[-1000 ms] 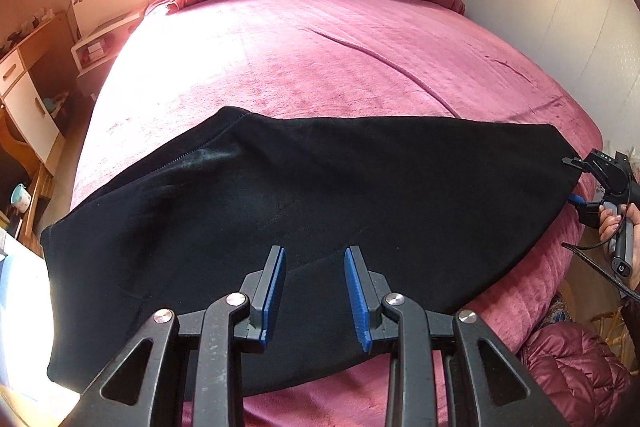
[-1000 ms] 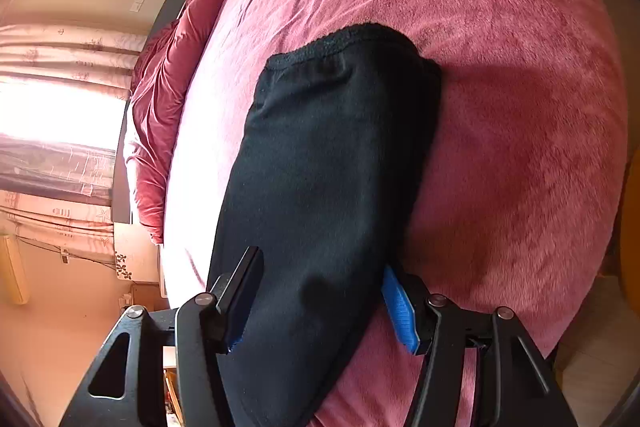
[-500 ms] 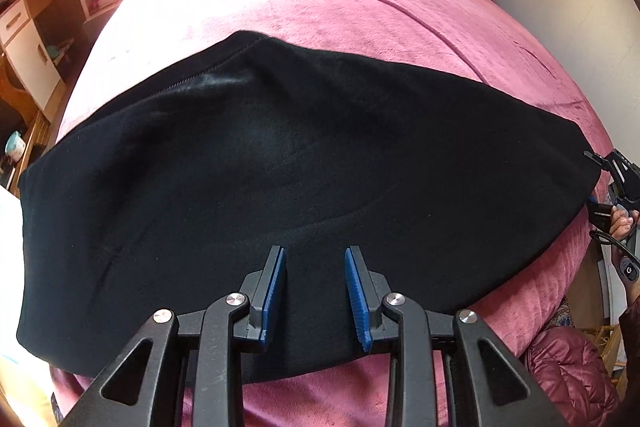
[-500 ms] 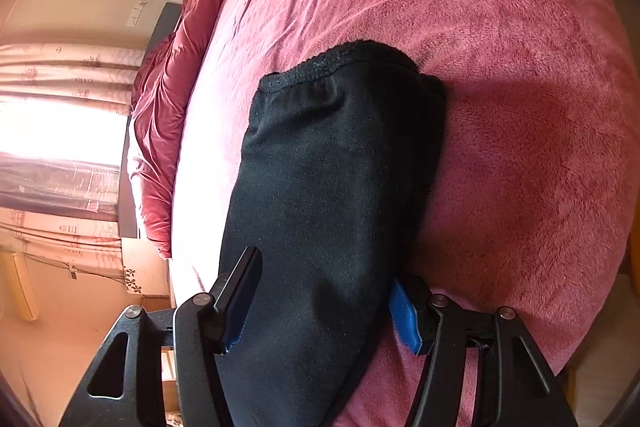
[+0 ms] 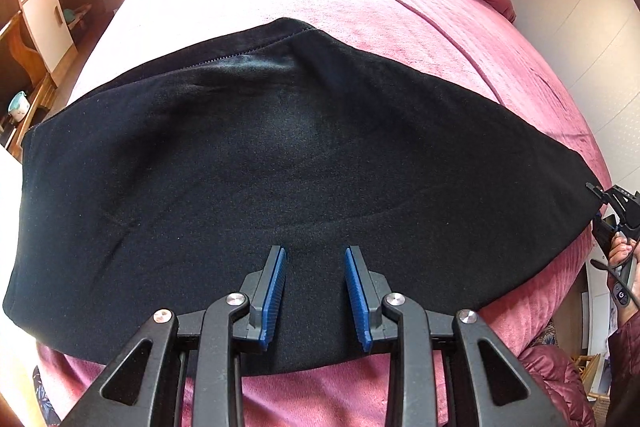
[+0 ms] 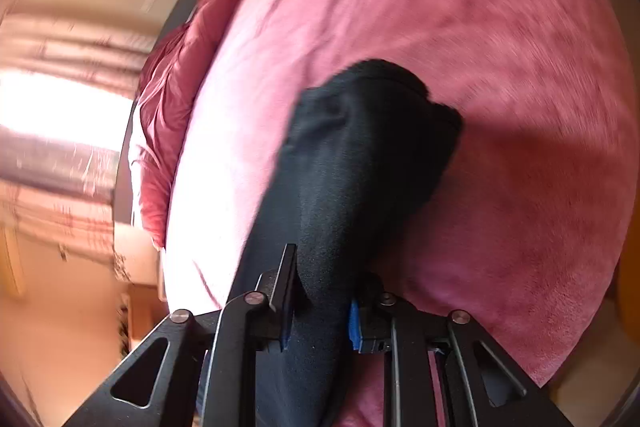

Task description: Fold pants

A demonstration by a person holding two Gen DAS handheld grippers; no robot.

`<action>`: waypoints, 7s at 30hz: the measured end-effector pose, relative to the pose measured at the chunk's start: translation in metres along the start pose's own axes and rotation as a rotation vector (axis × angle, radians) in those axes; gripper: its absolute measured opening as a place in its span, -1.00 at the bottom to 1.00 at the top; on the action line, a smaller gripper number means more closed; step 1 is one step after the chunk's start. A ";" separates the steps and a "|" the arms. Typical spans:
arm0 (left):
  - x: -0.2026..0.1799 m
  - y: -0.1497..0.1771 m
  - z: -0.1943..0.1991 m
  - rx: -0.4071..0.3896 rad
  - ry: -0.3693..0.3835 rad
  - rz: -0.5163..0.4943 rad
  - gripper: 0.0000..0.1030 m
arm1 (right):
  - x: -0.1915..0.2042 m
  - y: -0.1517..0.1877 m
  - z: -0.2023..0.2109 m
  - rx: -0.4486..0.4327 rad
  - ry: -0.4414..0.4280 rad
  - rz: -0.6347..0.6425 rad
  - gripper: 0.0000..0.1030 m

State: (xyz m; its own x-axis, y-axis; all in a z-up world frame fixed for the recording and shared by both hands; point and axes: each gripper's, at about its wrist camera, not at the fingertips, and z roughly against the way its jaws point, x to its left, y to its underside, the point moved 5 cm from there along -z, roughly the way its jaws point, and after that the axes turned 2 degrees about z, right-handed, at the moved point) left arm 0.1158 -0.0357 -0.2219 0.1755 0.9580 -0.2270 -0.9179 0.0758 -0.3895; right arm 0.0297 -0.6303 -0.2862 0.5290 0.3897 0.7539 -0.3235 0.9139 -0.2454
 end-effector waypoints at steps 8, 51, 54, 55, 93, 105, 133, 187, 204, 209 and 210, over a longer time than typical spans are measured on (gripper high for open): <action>0.013 -0.010 0.013 -0.018 0.057 0.040 -0.40 | 0.111 0.019 0.008 0.032 -0.020 0.369 -0.62; 0.073 -0.006 0.012 0.165 0.538 0.430 -0.25 | 0.214 0.314 -0.059 0.609 -0.103 1.149 -0.11; 0.079 -0.003 0.016 0.150 0.524 0.437 -0.25 | 0.228 0.335 -0.065 0.616 -0.128 1.208 -0.11; 0.082 -0.001 0.018 0.145 0.525 0.440 -0.25 | 0.229 0.339 -0.067 0.618 -0.129 1.226 -0.11; 0.042 -0.036 0.052 0.097 0.526 0.155 -0.72 | 0.110 0.182 0.004 0.367 0.190 0.876 0.13; 0.002 -0.096 0.114 -0.024 0.648 0.064 -0.74 | 0.113 0.188 -0.035 0.238 0.281 0.861 -0.41; 0.023 -0.017 0.020 0.012 0.261 -0.020 -0.75 | 0.212 0.185 -0.057 0.271 0.153 0.993 -0.27; 0.114 0.011 0.084 -0.128 0.183 0.481 -0.16 | 0.214 0.354 -0.096 0.474 0.108 1.190 0.26; 0.269 0.106 0.073 -0.116 0.227 1.202 -0.21 | 0.207 0.348 -0.101 0.477 0.083 1.123 0.32; 0.277 0.105 0.057 -0.133 0.213 1.219 -0.23 | 0.206 0.347 -0.101 0.477 0.090 1.121 0.32; 0.278 0.103 0.057 -0.142 0.205 1.206 -0.24 | 0.207 0.347 -0.102 0.477 0.091 1.125 0.32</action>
State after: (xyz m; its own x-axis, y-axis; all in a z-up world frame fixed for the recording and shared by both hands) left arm 0.0495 0.2538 -0.2742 -0.6934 0.3322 -0.6394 -0.4866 -0.8704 0.0755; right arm 0.1068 -0.2206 -0.2777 -0.1841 0.9590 0.2153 -0.8805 -0.0636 -0.4698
